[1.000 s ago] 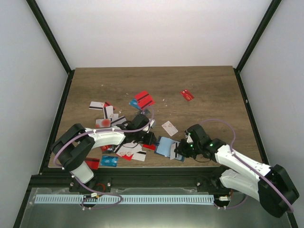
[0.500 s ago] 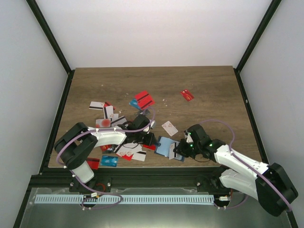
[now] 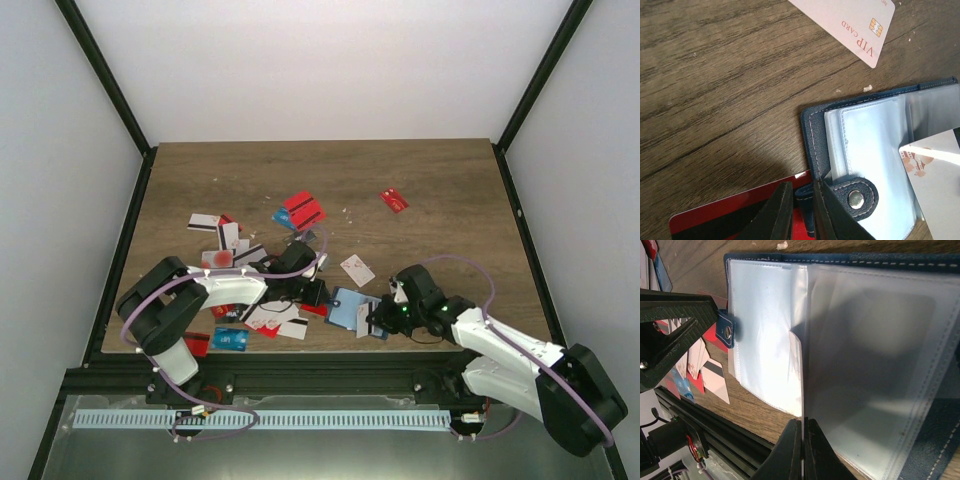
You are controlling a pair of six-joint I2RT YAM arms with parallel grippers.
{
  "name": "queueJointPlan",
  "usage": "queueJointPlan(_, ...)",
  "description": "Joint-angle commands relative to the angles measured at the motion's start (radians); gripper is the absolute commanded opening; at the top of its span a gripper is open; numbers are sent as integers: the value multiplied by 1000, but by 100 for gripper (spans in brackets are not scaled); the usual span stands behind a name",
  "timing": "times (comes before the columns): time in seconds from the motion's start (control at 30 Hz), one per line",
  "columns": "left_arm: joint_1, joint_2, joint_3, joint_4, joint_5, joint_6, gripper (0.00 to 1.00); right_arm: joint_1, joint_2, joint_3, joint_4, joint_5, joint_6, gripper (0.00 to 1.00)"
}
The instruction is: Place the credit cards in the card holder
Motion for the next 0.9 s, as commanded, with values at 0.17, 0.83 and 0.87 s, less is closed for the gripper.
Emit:
queueJointPlan(0.17,0,16,2,13,0,5,14,-10,-72,-15,-36,17,59,1)
queueJointPlan(0.83,-1,23,-2,17,20,-3,13,-21,17,-49,109,-28,38,1)
queueJointPlan(0.87,-1,22,-3,17,20,-3,13,-25,20,-51,113,-27,37,1)
